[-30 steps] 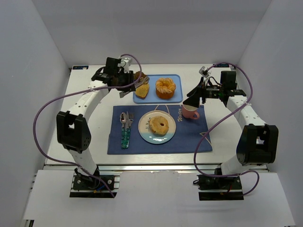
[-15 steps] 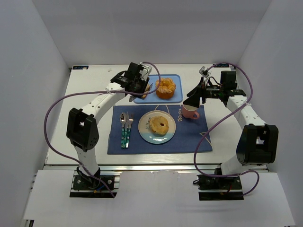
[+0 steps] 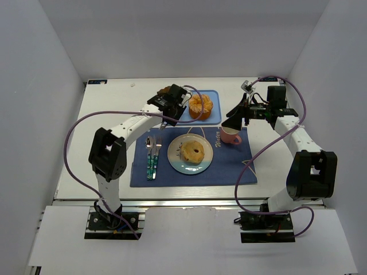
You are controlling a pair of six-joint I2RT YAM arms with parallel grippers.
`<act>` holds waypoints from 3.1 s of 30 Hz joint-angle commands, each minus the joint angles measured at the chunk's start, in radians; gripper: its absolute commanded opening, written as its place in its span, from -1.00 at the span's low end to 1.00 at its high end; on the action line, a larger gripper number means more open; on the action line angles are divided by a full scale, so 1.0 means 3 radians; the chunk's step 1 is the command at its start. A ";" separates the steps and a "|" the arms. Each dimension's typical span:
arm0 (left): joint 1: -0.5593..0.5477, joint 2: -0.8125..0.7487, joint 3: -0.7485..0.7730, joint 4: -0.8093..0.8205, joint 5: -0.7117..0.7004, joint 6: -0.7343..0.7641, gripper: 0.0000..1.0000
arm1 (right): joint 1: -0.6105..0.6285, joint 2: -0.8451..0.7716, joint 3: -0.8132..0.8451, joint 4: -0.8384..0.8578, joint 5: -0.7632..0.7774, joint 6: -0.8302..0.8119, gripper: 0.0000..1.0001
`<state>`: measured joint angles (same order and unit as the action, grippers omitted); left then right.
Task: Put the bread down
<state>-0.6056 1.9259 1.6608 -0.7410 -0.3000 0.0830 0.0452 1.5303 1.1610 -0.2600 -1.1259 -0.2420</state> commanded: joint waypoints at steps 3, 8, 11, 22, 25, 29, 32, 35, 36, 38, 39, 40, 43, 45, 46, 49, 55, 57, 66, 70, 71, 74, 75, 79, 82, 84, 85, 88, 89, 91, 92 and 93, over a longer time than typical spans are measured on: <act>-0.0083 -0.0008 -0.0054 0.0026 -0.0216 0.0107 -0.05 | -0.0028 -0.0075 -0.0025 0.0064 -0.0092 0.0019 0.77; -0.0190 0.0105 -0.0024 -0.0107 -0.0462 0.0138 -0.08 | -0.0028 -0.0075 -0.0020 0.0069 -0.0097 0.0019 0.76; -0.0211 0.0125 -0.0054 -0.0122 -0.0513 0.0143 -0.12 | -0.0033 -0.0075 -0.0020 0.0074 -0.0097 0.0019 0.77; -0.0211 0.0039 -0.0049 -0.0102 -0.0544 0.0122 -0.69 | -0.0043 -0.0095 -0.0035 0.0084 -0.0113 0.0024 0.77; -0.0216 -0.0012 0.0022 -0.0097 -0.0549 0.0087 -0.71 | -0.0048 -0.0105 -0.0040 0.0084 -0.0113 0.0024 0.77; -0.0206 -0.0135 0.0099 -0.0081 -0.0676 -0.0061 -0.75 | -0.0059 -0.0110 -0.0050 0.0084 -0.0118 0.0024 0.77; -0.0083 -0.0308 0.0124 -0.0010 -0.0565 -0.0240 -0.76 | -0.0064 -0.0116 -0.0066 0.0084 -0.0123 0.0019 0.77; 0.0212 -0.0452 0.0125 0.0016 -0.0284 -0.0588 -0.76 | -0.0064 -0.0116 -0.0066 0.0084 -0.0128 0.0019 0.77; 0.0214 -0.0473 0.0109 0.0016 -0.0197 -0.0629 -0.76 | -0.0064 -0.0116 -0.0066 0.0084 -0.0133 0.0024 0.77; 0.0448 -0.0519 0.0023 0.0041 -0.0003 -0.0721 -0.75 | -0.0064 -0.0110 -0.0066 0.0089 -0.0138 0.0019 0.77; 0.0505 -0.0554 -0.0013 0.0051 0.0059 -0.0752 -0.72 | -0.0069 -0.0105 -0.0061 0.0089 -0.0138 0.0019 0.77; 0.0551 -0.0565 -0.0049 0.0062 0.0135 -0.0777 -0.67 | -0.0064 -0.0110 -0.0061 0.0089 -0.0138 0.0024 0.77; 0.0734 -0.0590 -0.0207 0.0113 0.0437 -0.0870 -0.33 | -0.0064 -0.0110 -0.0056 0.0089 -0.0143 0.0024 0.77; 0.0832 -0.0580 -0.0294 0.0164 0.0666 -0.0910 -0.18 | -0.0064 -0.0105 -0.0056 0.0089 -0.0138 0.0030 0.77; 0.0863 -0.0570 -0.0320 0.0179 0.0744 -0.0931 -0.13 | -0.0064 -0.0105 -0.0056 0.0089 -0.0138 0.0025 0.77; 0.0975 -0.0560 -0.0407 0.0291 0.1101 -0.0977 -0.11 | -0.0064 -0.0105 -0.0050 0.0084 -0.0133 0.0024 0.77; 0.1124 -0.0529 -0.0504 0.0425 0.1547 -0.1018 -0.09 | -0.0064 -0.0090 -0.0040 0.0084 -0.0133 0.0024 0.78; 0.1154 -0.0534 -0.0525 0.0440 0.1563 -0.1023 -0.09 | -0.0069 -0.0090 -0.0040 0.0084 -0.0128 0.0024 0.78; 0.1180 -0.0478 -0.0596 0.0481 0.1649 -0.1033 -0.07 | -0.0069 -0.0085 -0.0045 0.0084 -0.0133 0.0025 0.78; 0.1190 -0.0447 -0.0607 0.0486 0.1711 -0.1038 -0.07 | -0.0069 -0.0090 -0.0056 0.0084 -0.0128 0.0024 0.78; 0.1190 -0.0442 -0.0607 0.0496 0.1736 -0.1038 -0.07 | -0.0074 -0.0090 -0.0061 0.0084 -0.0128 0.0019 0.78; 0.1200 -0.0412 -0.0612 0.0512 0.1859 -0.1049 -0.06 | -0.0074 -0.0090 -0.0071 0.0084 -0.0128 0.0024 0.78; 0.1201 -0.0401 -0.0597 0.0496 0.1884 -0.1044 -0.06 | -0.0074 -0.0090 -0.0066 0.0084 -0.0128 0.0024 0.78; 0.1201 -0.0335 -0.0591 0.0404 0.1900 -0.1033 -0.07 | -0.0079 -0.0100 -0.0066 0.0084 -0.0133 0.0019 0.78; 0.1211 -0.0370 -0.0652 0.0430 0.1915 -0.1049 -0.30 | -0.0084 -0.0095 -0.0066 0.0084 -0.0128 0.0024 0.78; 0.1221 -0.0401 -0.0668 0.0440 0.1931 -0.1069 -0.63 | -0.0084 -0.0095 -0.0071 0.0094 -0.0133 0.0019 0.78; 0.1241 -0.0422 -0.0683 0.0465 0.1956 -0.1110 -0.71 | -0.0089 -0.0100 -0.0071 0.0094 -0.0138 0.0024 0.78; 0.1292 -0.0615 -0.0719 0.0552 0.2058 -0.1212 -0.98 | -0.0089 -0.0115 -0.0076 0.0094 -0.0138 0.0024 0.78; 0.1308 -0.0672 -0.0724 0.0573 0.2109 -0.1238 -1.00 | -0.0089 -0.0110 -0.0076 0.0094 -0.0138 0.0019 0.78; 0.1369 -0.0799 -0.0785 0.0649 0.2196 -0.1339 -1.00 | -0.0089 -0.0121 -0.0081 0.0089 -0.0138 0.0019 0.78; 0.1379 -0.0871 -0.0816 0.0680 0.2293 -0.1360 -1.00 | -0.0094 -0.0121 -0.0081 0.0089 -0.0143 0.0024 0.78; 0.1390 -0.1024 -0.0847 0.0706 0.2334 -0.1381 -1.00 | -0.0094 -0.0121 -0.0086 0.0089 -0.0143 0.0019 0.78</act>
<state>-0.2062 1.7721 1.4197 -0.5892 0.3138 -0.2905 0.0254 1.5284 1.1461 -0.2588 -1.1366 -0.2386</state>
